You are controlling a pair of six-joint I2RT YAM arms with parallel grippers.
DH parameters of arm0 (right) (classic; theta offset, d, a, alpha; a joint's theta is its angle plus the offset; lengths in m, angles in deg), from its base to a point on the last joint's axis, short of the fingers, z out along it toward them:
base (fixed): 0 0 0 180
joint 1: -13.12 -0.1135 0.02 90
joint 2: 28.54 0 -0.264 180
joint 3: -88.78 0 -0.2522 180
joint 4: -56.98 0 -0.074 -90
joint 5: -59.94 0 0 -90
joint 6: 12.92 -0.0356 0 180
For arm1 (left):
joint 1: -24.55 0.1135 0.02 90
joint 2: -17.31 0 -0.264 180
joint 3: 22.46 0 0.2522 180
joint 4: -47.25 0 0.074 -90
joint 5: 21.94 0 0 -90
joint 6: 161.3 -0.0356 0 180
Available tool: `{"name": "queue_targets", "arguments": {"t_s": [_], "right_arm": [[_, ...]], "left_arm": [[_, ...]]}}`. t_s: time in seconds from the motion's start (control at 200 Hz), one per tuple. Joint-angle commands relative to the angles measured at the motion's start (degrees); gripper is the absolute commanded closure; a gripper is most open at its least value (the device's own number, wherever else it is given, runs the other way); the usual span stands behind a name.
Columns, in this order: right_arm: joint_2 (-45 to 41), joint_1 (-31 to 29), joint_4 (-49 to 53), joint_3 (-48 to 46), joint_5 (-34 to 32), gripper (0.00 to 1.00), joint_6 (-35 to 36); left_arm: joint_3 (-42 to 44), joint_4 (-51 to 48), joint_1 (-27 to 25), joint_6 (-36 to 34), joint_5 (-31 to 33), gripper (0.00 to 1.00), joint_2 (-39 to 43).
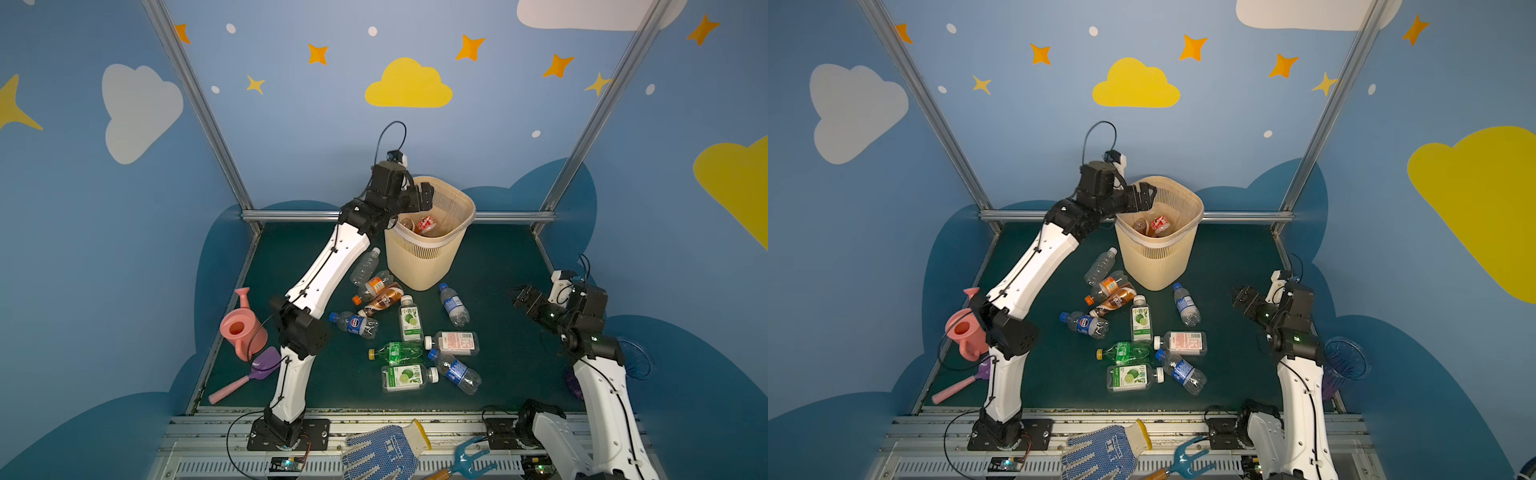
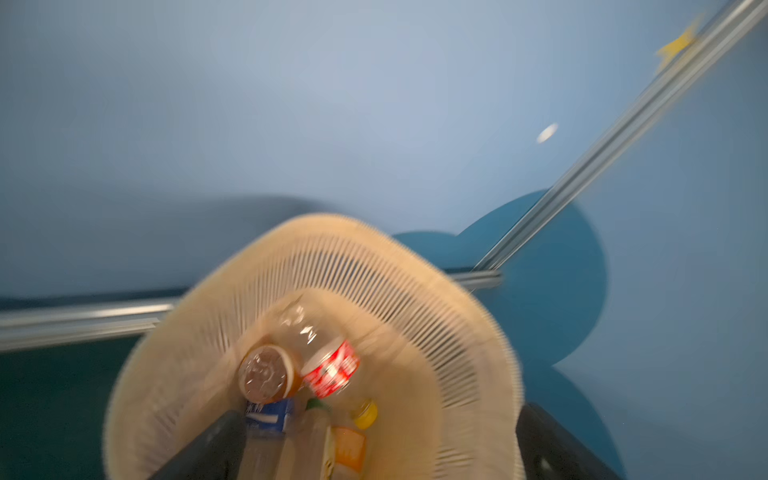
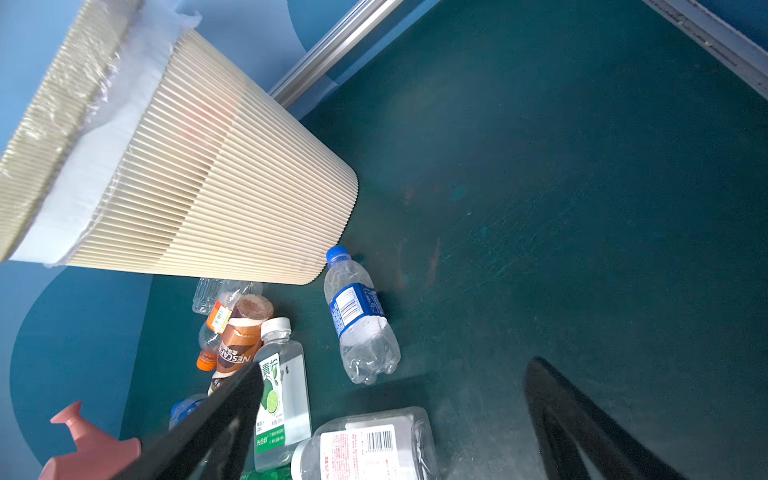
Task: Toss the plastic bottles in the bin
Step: 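Lift the clear bottle with the left gripper over the bin and release, then lower the left arm back while the right gripper grasps the blue-labelled water bottle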
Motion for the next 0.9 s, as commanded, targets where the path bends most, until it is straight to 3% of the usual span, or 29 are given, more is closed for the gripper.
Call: {"name": "queue_targets", "arguments": {"t_s": [0.0, 0.155, 0.27, 0.335, 0.521, 0.891], "right_arm": [[-0.3, 0.2, 0.5, -0.3, 1.4, 0.03, -0.2], [-0.3, 0.0, 0.2, -0.9, 2.7, 0.03, -0.8], [-0.2, -0.6, 1.6, -0.8, 3.0, 0.03, -1.1], [-0.3, -1.1, 3.1, -1.2, 3.0, 0.03, -2.2], [-1.5, -4.6, 5.3, -4.7, 1.6, 0.04, -5.1], [3.1, -16.9, 1.2, -10.2, -4.5, 0.04, -14.5]], "left_arm": [[-8.6, 2.9, -2.4, -5.4, 1.2, 0.0, 5.9], [-8.0, 0.6, -5.0, -9.0, 3.0, 0.0, 6.9], [0.6, 0.6, -5.3, -8.6, 4.2, 0.0, 10.9], [9.9, 2.8, -5.4, -8.3, 5.3, 0.0, 15.7], [45.1, 21.6, -5.4, -9.0, 7.2, 0.0, 32.9], [77.3, 17.2, -3.9, -0.9, 16.0, 0.0, 52.0]]}}
